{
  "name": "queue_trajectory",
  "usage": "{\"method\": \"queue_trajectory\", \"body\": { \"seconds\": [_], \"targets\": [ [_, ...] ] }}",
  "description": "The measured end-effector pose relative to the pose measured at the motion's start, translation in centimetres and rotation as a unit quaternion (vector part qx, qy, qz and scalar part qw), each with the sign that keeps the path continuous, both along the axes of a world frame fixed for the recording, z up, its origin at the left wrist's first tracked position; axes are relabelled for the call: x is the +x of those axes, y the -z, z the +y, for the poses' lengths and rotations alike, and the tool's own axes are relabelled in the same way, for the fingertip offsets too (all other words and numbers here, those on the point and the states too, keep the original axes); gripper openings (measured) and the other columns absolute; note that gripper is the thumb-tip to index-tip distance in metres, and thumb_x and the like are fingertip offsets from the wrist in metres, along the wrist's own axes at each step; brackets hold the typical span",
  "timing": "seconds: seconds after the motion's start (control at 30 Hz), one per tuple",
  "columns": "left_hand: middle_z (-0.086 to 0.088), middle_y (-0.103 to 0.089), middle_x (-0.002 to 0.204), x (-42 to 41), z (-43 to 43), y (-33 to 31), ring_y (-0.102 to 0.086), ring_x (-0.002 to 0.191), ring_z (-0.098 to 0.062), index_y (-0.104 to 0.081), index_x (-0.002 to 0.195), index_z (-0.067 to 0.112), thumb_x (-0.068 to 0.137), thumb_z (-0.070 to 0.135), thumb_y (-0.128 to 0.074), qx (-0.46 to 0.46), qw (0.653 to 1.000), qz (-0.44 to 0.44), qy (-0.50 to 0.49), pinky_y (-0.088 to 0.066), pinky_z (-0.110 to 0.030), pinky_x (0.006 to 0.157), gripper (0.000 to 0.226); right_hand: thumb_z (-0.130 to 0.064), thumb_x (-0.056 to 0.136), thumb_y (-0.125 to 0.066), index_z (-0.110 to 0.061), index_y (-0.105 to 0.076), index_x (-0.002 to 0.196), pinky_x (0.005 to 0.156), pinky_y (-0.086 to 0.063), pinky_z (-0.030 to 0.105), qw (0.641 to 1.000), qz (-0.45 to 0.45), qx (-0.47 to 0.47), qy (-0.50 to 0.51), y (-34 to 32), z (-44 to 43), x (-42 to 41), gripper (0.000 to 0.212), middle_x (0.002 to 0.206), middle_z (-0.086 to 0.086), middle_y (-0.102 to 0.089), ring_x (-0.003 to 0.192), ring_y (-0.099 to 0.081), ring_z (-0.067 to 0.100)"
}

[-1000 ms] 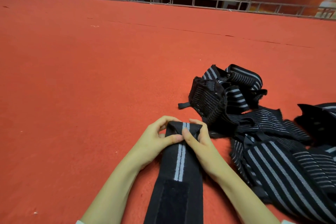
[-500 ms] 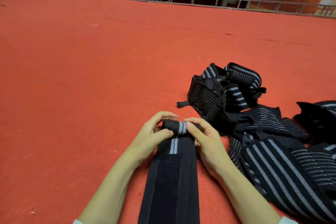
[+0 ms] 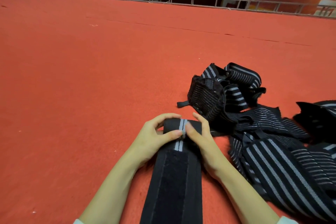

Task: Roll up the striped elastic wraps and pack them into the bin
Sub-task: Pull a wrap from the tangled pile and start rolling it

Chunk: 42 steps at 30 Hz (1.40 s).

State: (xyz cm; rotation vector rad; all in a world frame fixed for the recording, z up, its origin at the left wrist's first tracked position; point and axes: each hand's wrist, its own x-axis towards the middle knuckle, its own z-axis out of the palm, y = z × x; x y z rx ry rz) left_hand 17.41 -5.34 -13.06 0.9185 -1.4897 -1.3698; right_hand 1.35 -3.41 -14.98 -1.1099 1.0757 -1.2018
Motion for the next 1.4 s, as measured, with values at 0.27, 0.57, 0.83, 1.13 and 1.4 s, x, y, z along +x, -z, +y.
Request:
{"method": "queue_trajectory", "body": {
  "seconds": [0.27, 0.57, 0.83, 1.13, 1.4],
  "targets": [
    [-0.008, -0.059, 0.117, -0.7, 0.4, 1.1, -0.059, 0.102, -0.015, -0.047, 0.118, 0.031, 0.087, 0.018, -0.059, -0.020, 0.997, -0.007, 0.069, -0.048, -0.040, 0.095, 0.036, -0.022, 0.096, -0.052, -0.004, -0.045, 0.124, 0.071, -0.053, 0.019, 1.000, -0.023, -0.001, 0.010, -0.4, 0.3, 0.9, 0.035, 0.110, 0.010, -0.064, 0.087, -0.068, 0.005],
    [0.010, -0.066, 0.110, 0.3, -0.3, 0.3, -0.063, 0.103, -0.009, -0.059, 0.116, 0.033, 0.084, 0.037, -0.063, -0.054, 0.995, -0.085, -0.004, -0.050, -0.028, 0.091, 0.033, -0.021, 0.088, -0.064, -0.002, -0.057, 0.115, 0.085, -0.053, 0.029, 0.999, -0.008, -0.046, 0.002, -0.5, 0.2, 0.3, 0.034, 0.110, 0.016, -0.068, 0.099, -0.066, 0.021],
    [0.002, -0.070, 0.109, 0.0, -0.3, 0.2, -0.064, 0.102, -0.004, -0.069, 0.107, 0.017, 0.078, -0.001, -0.073, -0.116, 0.990, -0.076, -0.025, -0.045, -0.014, 0.089, 0.034, -0.046, 0.072, -0.066, -0.013, -0.061, 0.098, 0.080, -0.051, 0.024, 0.998, -0.053, -0.028, 0.012, -0.4, -0.3, 0.3, 0.042, 0.092, 0.001, -0.066, 0.089, -0.061, 0.010],
    [0.006, -0.065, 0.098, -0.5, 0.3, 0.4, -0.059, 0.089, -0.002, -0.057, 0.107, 0.021, 0.085, 0.048, -0.060, 0.019, 0.998, -0.060, -0.012, -0.047, -0.015, 0.079, 0.036, -0.032, 0.065, -0.071, -0.025, -0.056, 0.101, 0.077, -0.050, 0.027, 0.998, -0.042, -0.018, 0.033, 0.3, -0.2, 0.3, 0.039, 0.096, 0.003, -0.062, 0.087, -0.060, 0.013],
    [-0.006, -0.065, 0.110, -0.6, 0.4, 0.6, -0.064, 0.094, -0.013, -0.048, 0.123, 0.028, 0.077, 0.026, -0.066, 0.064, 0.998, 0.023, 0.019, -0.052, -0.025, 0.078, 0.050, -0.021, 0.070, -0.060, -0.016, -0.047, 0.113, 0.072, -0.053, 0.026, 0.996, -0.081, 0.008, -0.021, 0.1, 0.2, 0.3, 0.045, 0.090, -0.002, -0.070, 0.086, -0.067, 0.010]
  ]
}}
